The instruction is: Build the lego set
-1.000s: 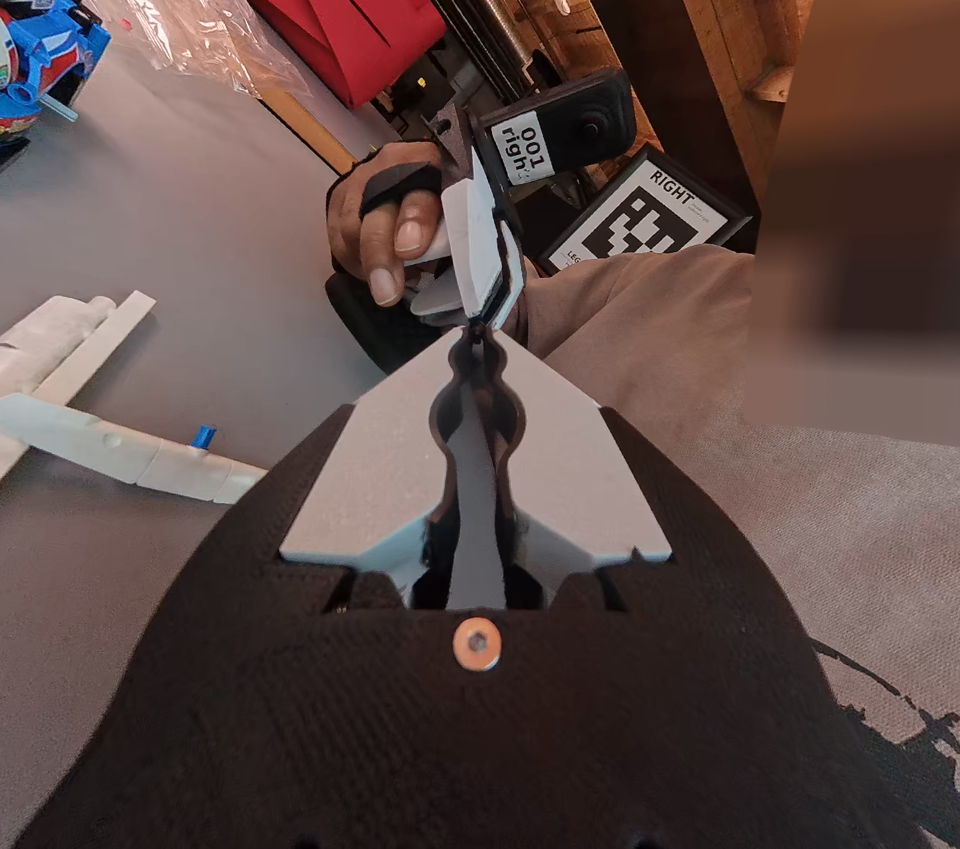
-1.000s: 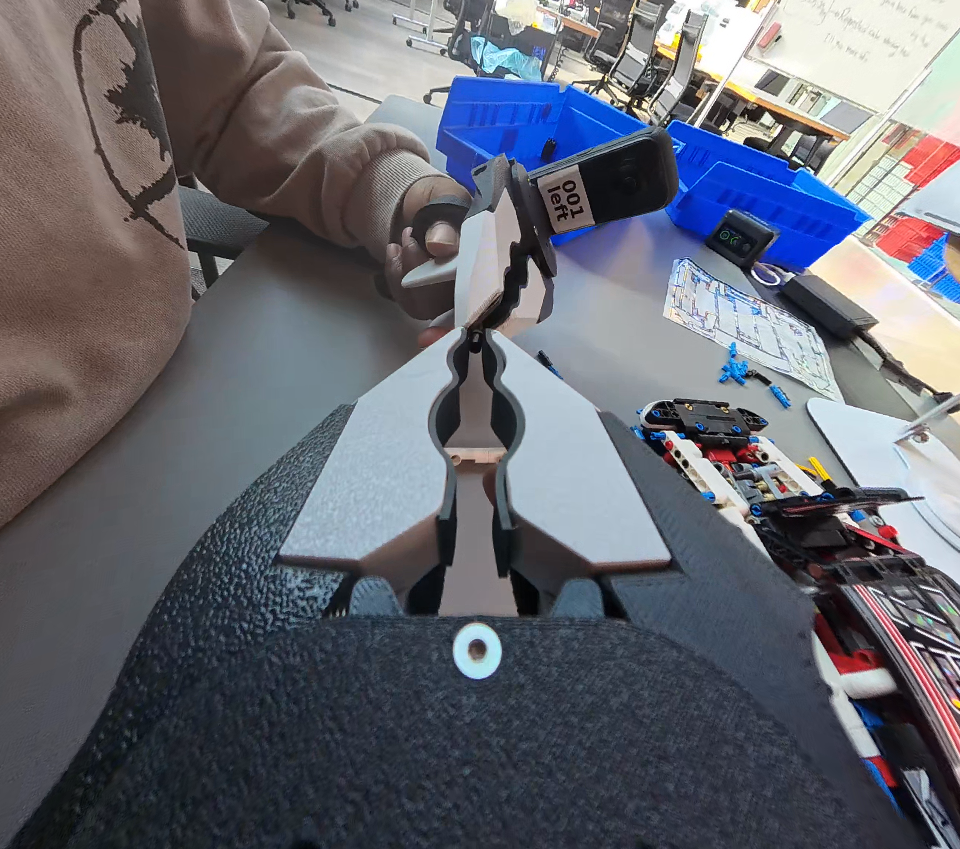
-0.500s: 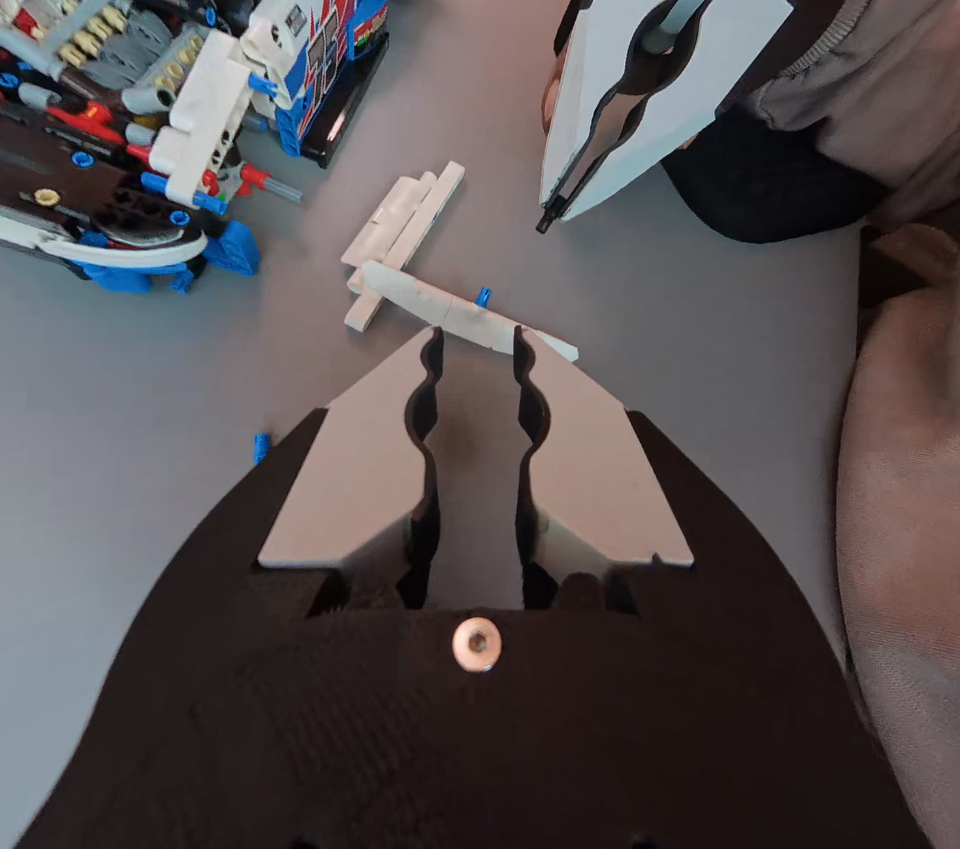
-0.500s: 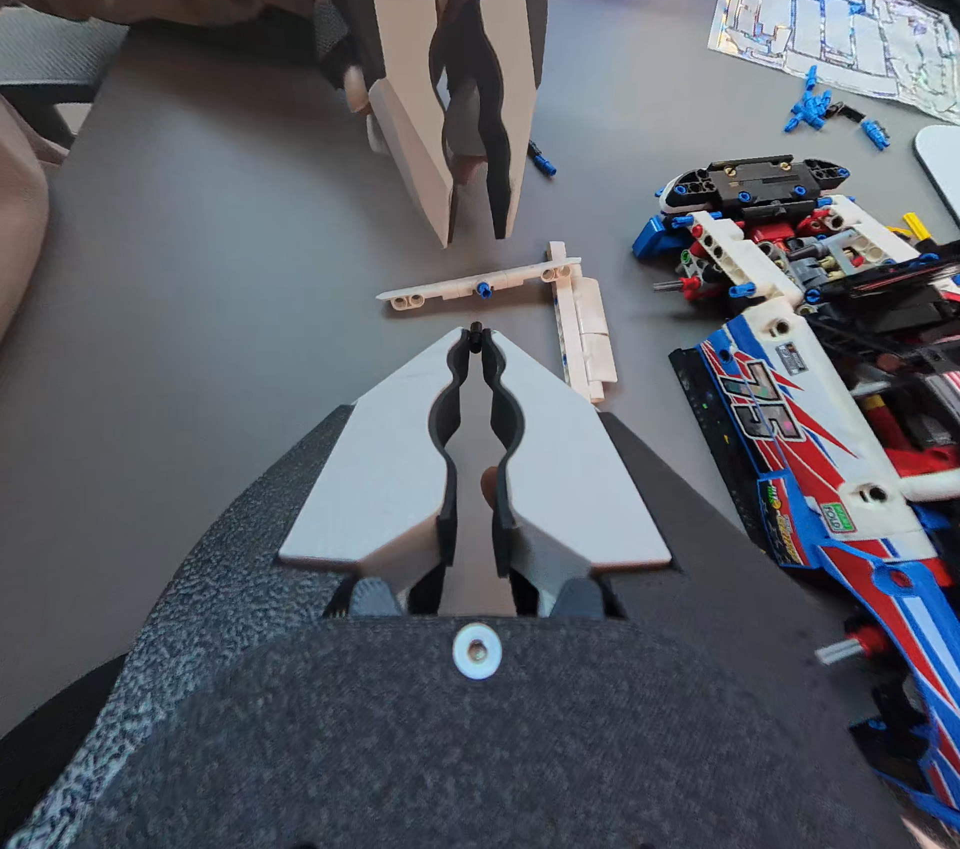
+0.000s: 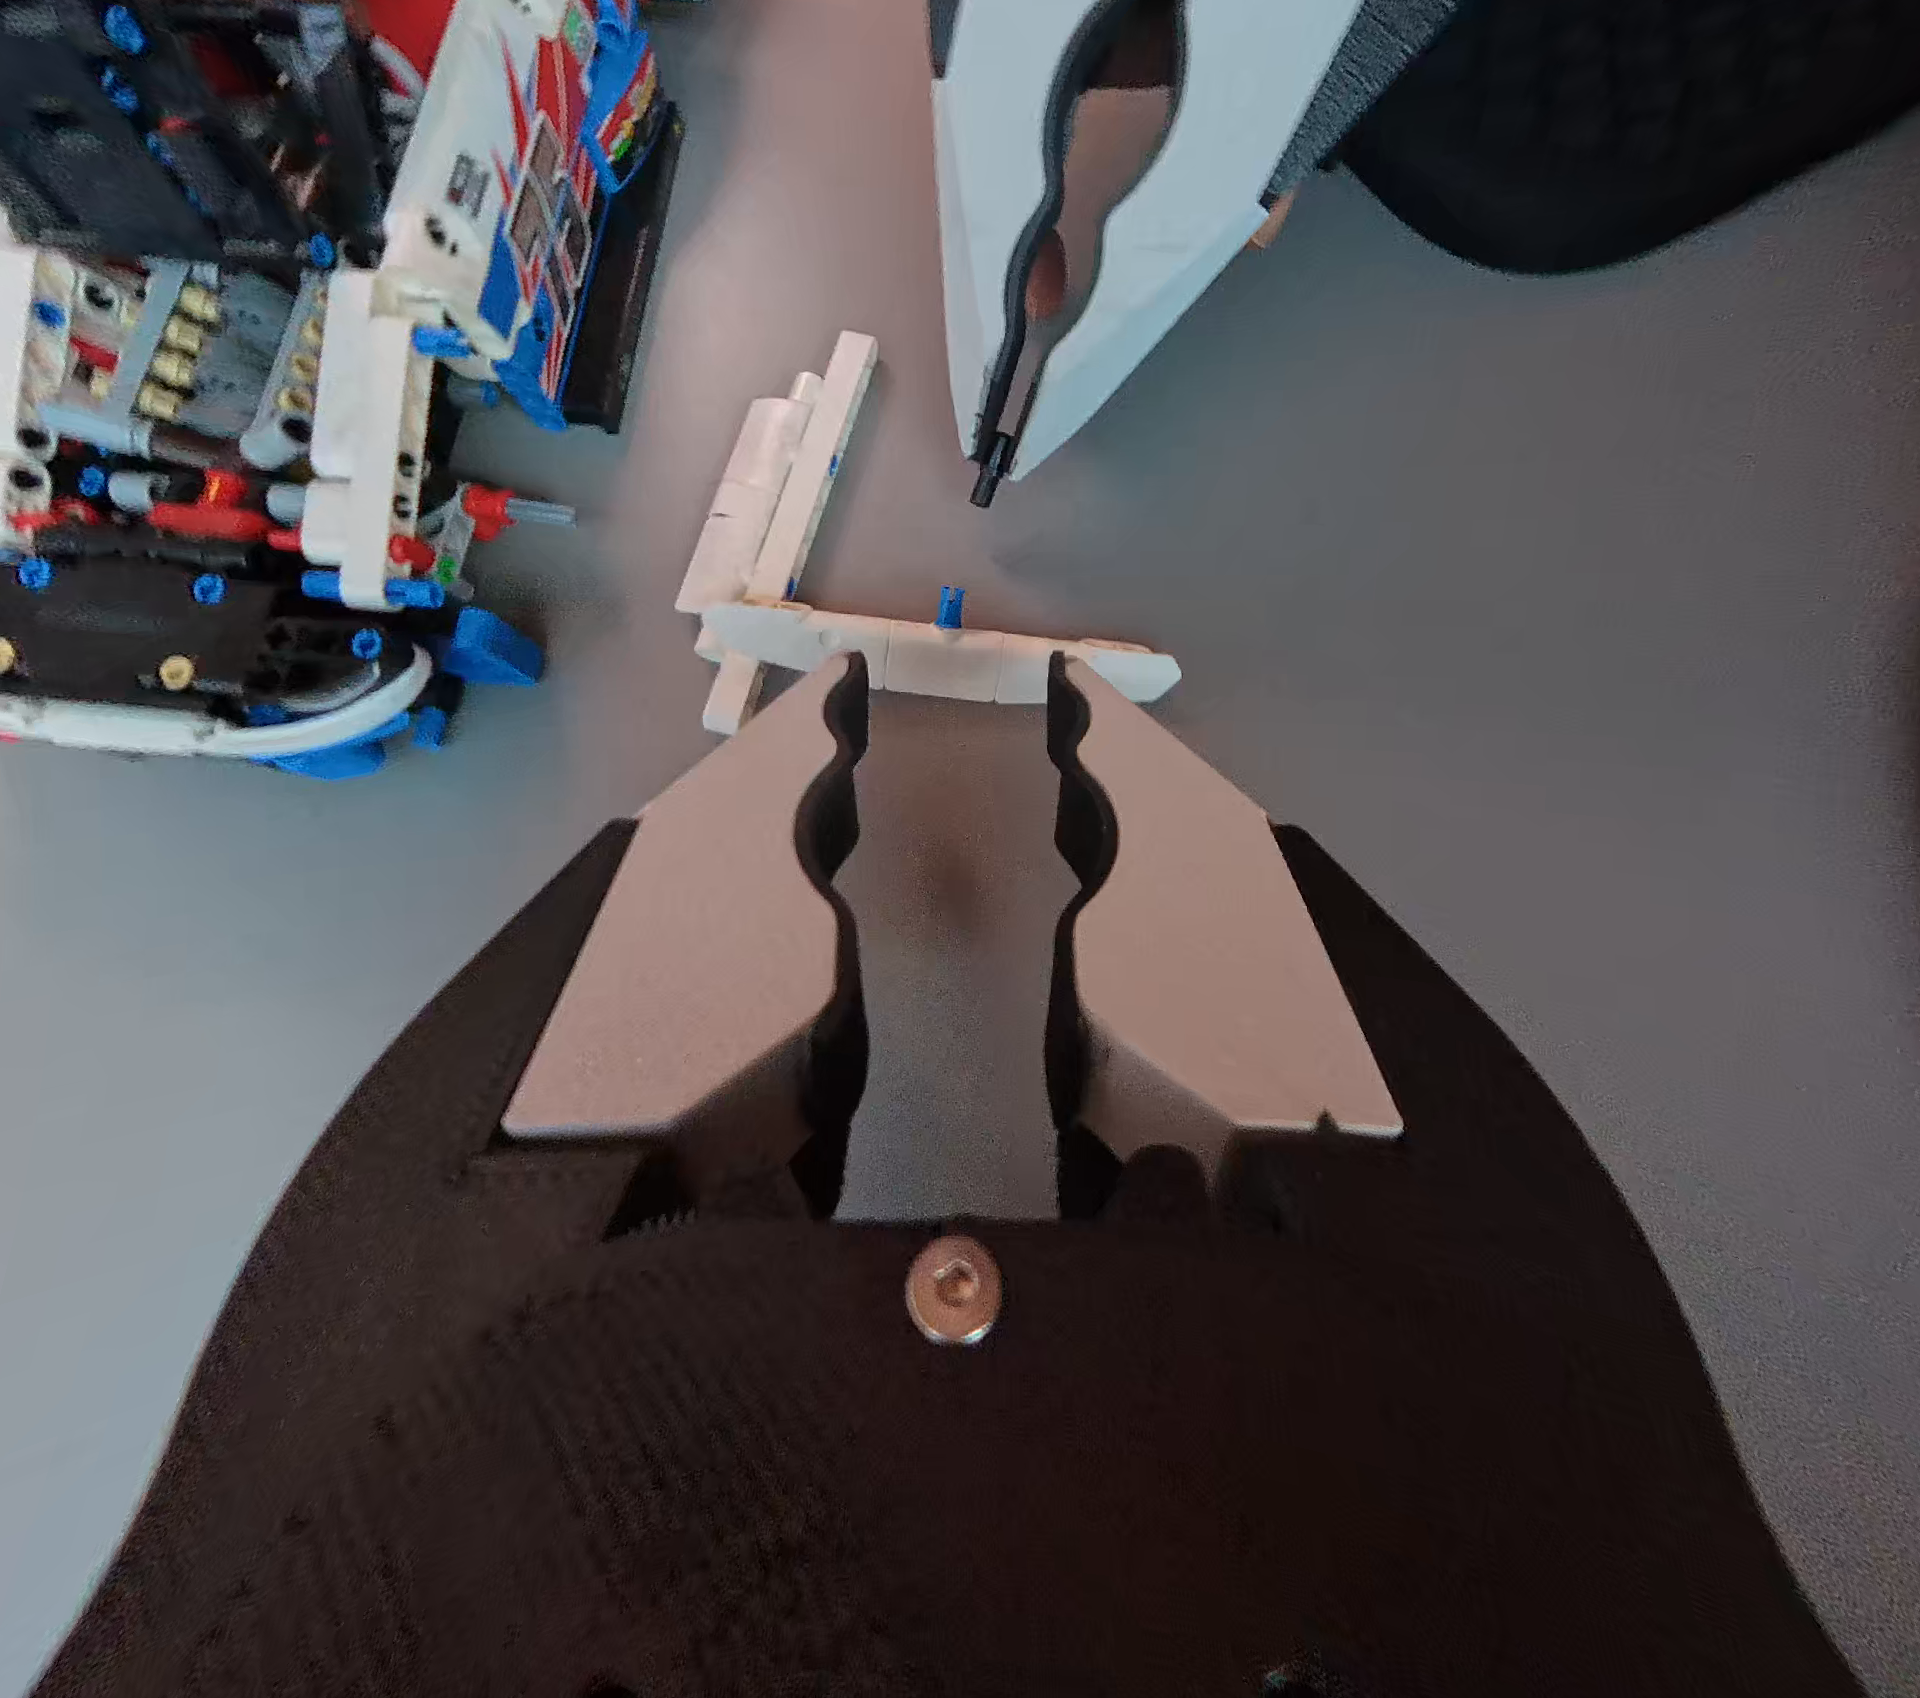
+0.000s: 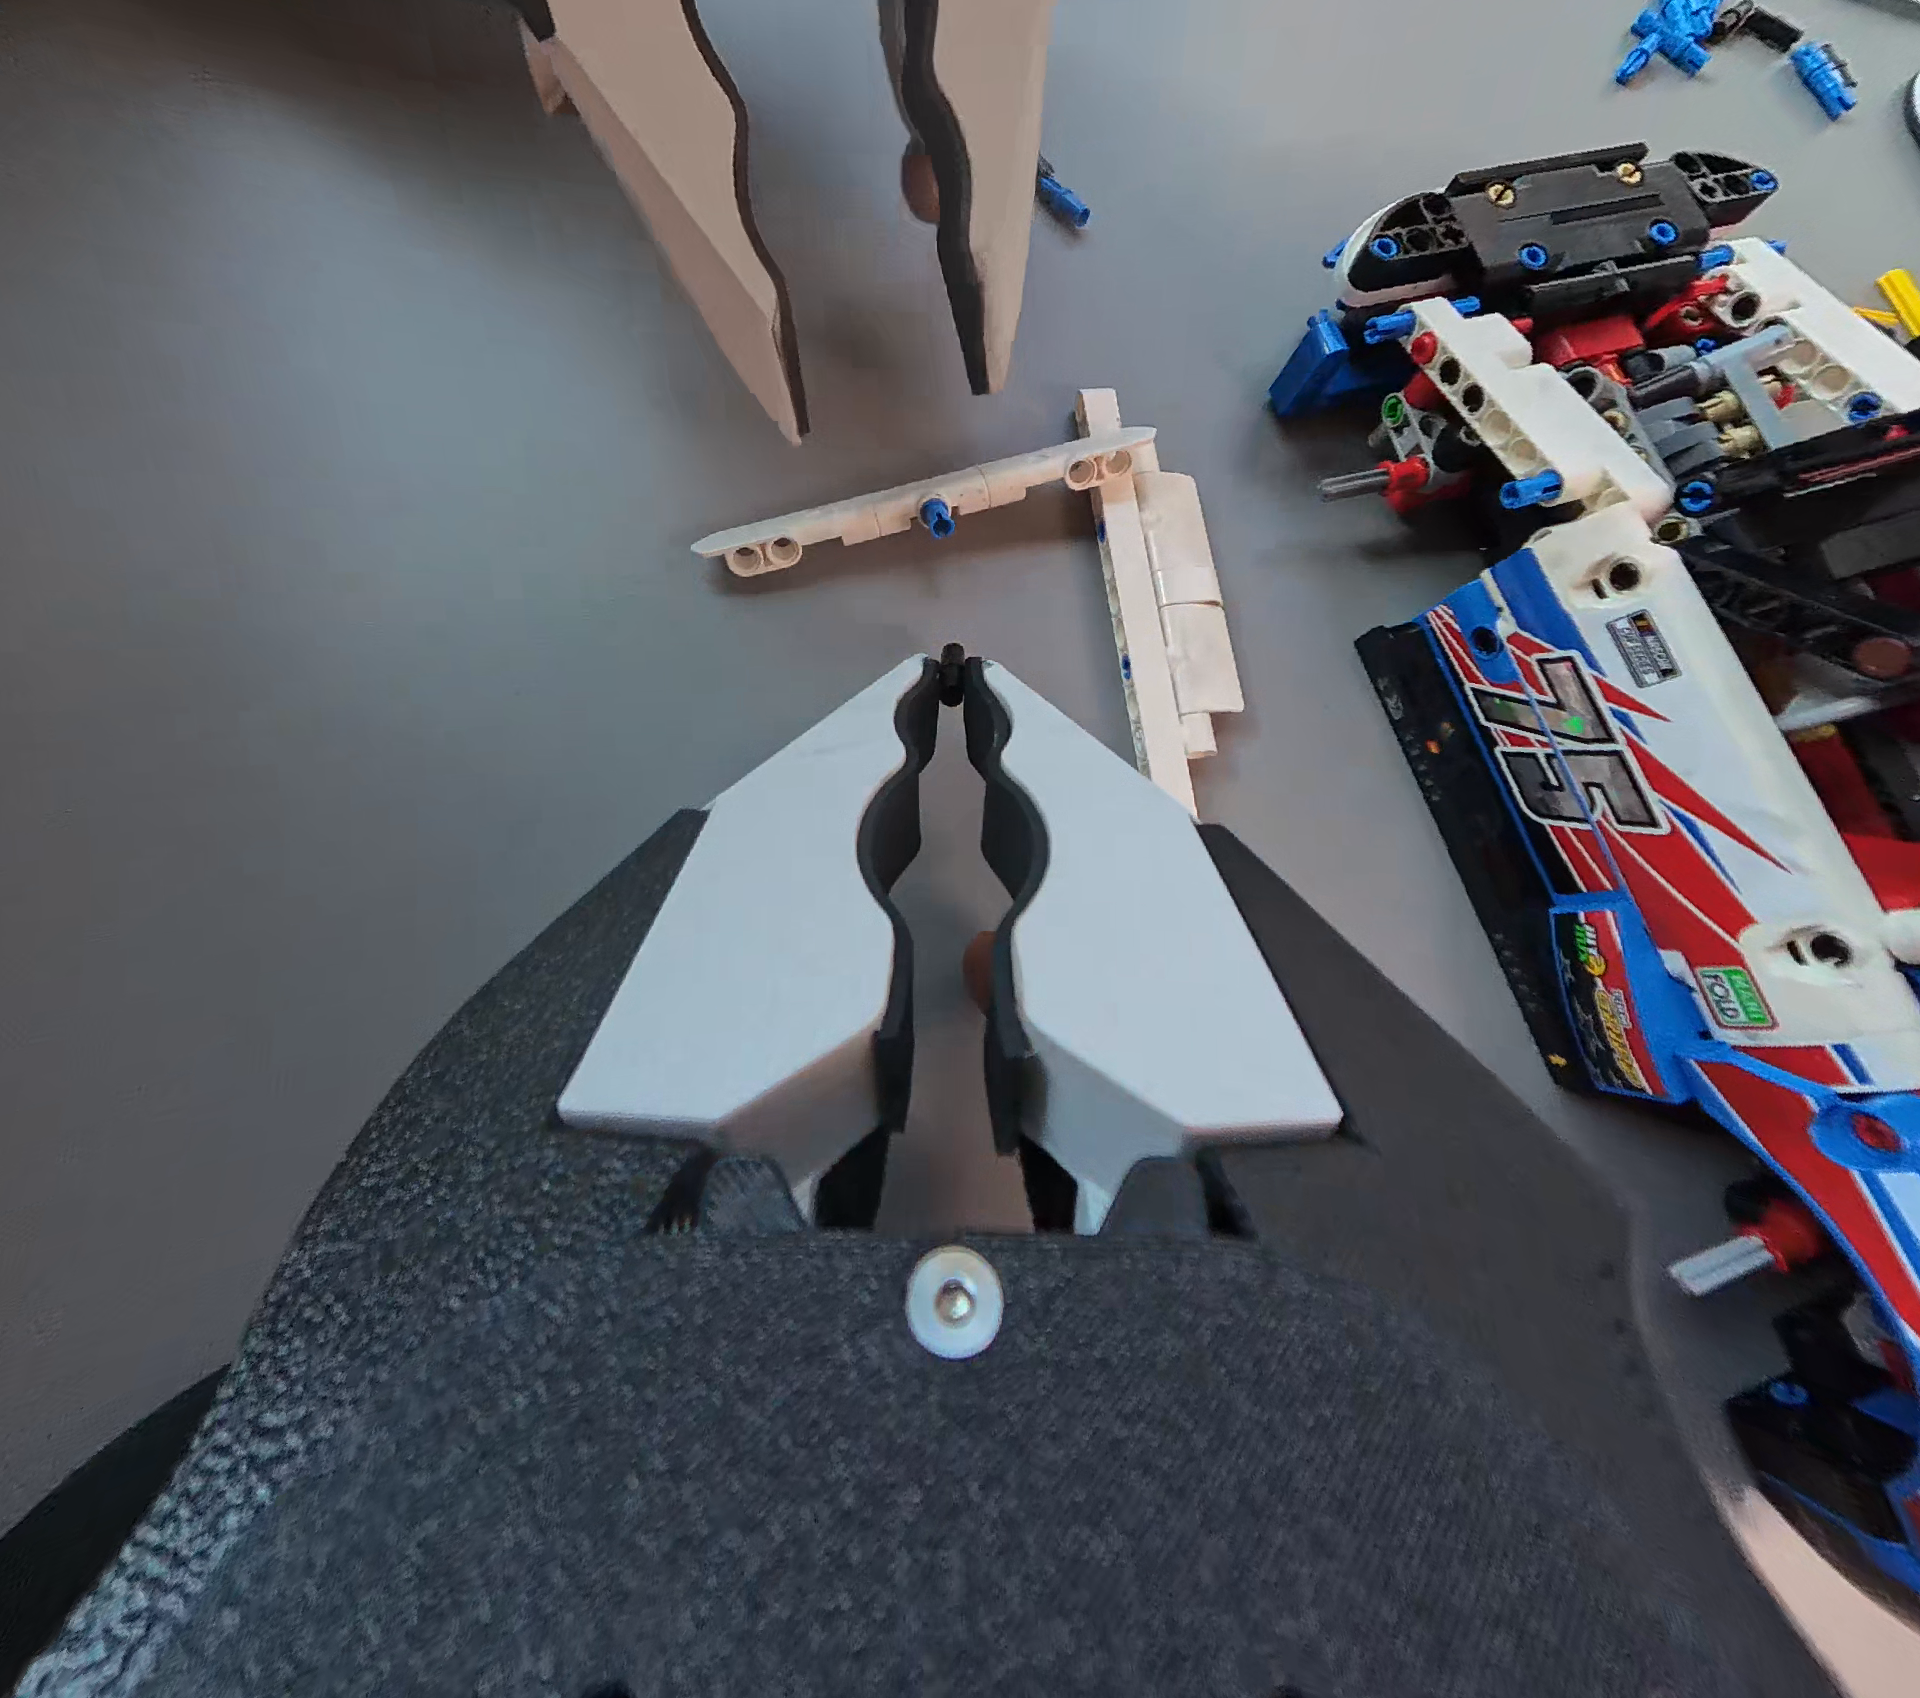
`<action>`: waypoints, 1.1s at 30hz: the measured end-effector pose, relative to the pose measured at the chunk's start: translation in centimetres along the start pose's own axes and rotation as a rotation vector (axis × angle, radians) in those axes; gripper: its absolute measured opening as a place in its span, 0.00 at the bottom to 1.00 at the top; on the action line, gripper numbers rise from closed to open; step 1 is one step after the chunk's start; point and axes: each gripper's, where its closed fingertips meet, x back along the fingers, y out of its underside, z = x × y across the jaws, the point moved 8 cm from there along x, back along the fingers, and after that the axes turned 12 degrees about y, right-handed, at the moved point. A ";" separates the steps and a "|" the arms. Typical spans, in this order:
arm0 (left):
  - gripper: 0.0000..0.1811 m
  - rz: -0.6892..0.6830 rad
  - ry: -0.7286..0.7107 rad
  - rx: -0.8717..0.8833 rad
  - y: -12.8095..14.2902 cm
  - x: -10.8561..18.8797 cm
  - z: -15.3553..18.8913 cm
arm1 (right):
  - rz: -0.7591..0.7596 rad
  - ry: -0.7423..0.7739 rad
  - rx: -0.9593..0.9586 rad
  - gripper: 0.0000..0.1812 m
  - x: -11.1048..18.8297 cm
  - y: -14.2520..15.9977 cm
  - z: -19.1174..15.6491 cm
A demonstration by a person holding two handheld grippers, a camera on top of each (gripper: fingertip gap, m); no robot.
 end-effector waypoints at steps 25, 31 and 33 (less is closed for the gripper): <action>0.03 -0.482 0.505 -0.386 -2.6 -2.8 -1.8 | 0.101 -0.224 -0.052 0.01 1.8 0.8 -0.3; 0.03 -0.369 0.306 -0.226 -0.8 -1.8 1.0 | 0.022 -0.257 0.052 0.01 2.4 -0.4 -1.7; 0.03 -0.330 0.253 -0.147 -0.6 -1.9 1.8 | -0.050 -0.236 0.081 0.01 2.4 -0.9 -1.9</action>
